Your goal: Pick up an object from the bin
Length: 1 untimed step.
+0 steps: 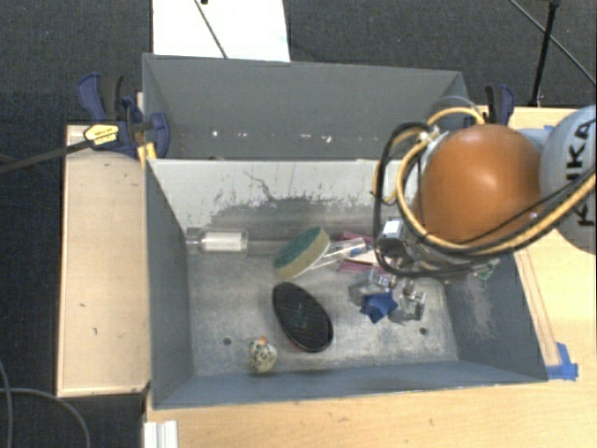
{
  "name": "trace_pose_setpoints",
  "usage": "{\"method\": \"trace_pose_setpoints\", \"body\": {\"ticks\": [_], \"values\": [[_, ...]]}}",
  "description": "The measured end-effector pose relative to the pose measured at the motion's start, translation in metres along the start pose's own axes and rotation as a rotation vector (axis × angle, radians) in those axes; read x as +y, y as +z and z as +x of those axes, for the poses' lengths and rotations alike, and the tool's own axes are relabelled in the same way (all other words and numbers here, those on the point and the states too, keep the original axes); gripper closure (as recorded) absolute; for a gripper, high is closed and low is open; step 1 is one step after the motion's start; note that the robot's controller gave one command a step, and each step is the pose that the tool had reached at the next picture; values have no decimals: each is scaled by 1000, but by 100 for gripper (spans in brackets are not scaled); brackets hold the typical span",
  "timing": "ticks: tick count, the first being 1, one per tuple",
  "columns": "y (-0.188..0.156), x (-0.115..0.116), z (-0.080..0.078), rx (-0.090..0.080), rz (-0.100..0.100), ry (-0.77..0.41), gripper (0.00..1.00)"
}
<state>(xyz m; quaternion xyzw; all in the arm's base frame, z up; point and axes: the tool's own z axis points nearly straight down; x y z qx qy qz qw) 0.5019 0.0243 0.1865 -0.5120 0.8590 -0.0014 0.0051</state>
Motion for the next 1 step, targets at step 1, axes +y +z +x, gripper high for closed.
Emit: {"method": "trace_pose_setpoints", "body": {"ticks": [1], "values": [[-129,4,-11,1,2,55,100]]}}
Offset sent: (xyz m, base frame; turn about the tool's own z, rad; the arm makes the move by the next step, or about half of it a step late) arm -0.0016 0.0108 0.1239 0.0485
